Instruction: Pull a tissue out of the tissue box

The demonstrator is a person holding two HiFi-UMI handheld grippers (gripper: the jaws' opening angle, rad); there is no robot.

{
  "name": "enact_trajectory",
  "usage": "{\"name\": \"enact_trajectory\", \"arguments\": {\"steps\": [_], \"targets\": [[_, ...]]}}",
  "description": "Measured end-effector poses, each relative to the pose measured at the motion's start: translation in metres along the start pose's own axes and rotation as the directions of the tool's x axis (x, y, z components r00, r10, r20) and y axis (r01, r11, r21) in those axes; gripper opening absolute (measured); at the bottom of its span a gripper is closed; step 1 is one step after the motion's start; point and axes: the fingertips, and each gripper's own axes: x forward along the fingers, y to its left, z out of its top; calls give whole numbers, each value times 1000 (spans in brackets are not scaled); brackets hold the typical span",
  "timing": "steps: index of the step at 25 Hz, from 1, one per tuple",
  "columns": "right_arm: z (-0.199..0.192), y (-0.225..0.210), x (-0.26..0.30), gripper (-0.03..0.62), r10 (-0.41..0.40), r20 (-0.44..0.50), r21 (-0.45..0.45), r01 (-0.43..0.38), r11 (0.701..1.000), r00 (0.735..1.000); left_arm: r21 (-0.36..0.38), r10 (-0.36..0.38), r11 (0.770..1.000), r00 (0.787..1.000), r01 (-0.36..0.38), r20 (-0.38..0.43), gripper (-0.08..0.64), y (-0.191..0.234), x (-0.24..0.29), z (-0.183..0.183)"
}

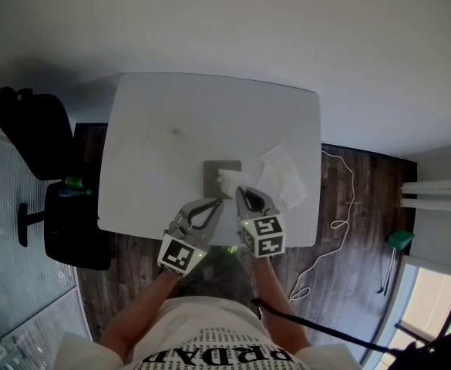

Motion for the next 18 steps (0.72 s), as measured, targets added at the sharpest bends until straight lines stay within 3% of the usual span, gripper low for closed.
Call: {"name": "enact_trajectory", "arguments": {"steps": [18], "targets": [[19,12,-4,11,20,43,-28,-19,999,999,11,7,1000,1000,-7,11,-2,1,-9,9]]}}
